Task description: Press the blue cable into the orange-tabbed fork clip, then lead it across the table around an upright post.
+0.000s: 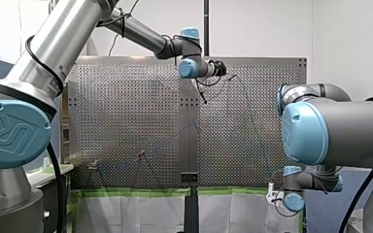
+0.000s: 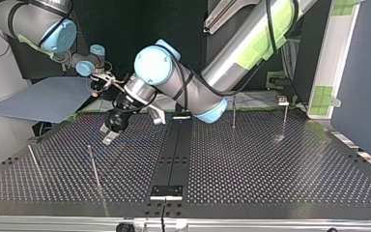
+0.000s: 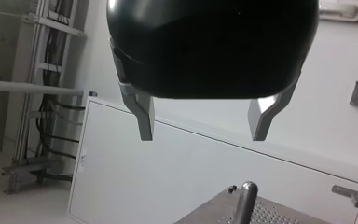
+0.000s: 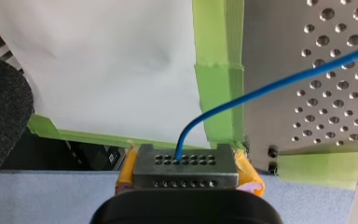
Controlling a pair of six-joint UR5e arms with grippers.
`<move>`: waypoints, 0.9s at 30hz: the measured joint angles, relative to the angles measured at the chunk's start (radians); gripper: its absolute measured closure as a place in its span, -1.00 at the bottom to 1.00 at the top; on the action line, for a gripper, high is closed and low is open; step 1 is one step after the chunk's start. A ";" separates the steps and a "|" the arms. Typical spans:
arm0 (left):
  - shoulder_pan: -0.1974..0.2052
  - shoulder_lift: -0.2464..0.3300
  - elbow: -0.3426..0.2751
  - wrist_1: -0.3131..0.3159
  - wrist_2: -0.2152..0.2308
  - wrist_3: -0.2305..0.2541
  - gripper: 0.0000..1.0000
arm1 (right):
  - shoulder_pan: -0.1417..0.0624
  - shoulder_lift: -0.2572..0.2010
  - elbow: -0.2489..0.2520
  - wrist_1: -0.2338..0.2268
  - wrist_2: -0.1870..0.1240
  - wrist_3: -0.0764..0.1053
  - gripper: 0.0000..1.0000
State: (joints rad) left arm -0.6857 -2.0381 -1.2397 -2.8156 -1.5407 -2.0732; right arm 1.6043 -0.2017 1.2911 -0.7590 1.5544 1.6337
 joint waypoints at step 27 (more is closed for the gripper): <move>-0.077 -0.120 0.173 -0.225 -0.202 0.229 -1.00 | 0.008 0.000 0.000 0.009 0.000 0.000 1.00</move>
State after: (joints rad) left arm -0.7622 -2.1584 -1.0665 -3.0405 -1.7425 -1.8443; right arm 1.6120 -0.2019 1.2910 -0.7503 1.5539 1.6338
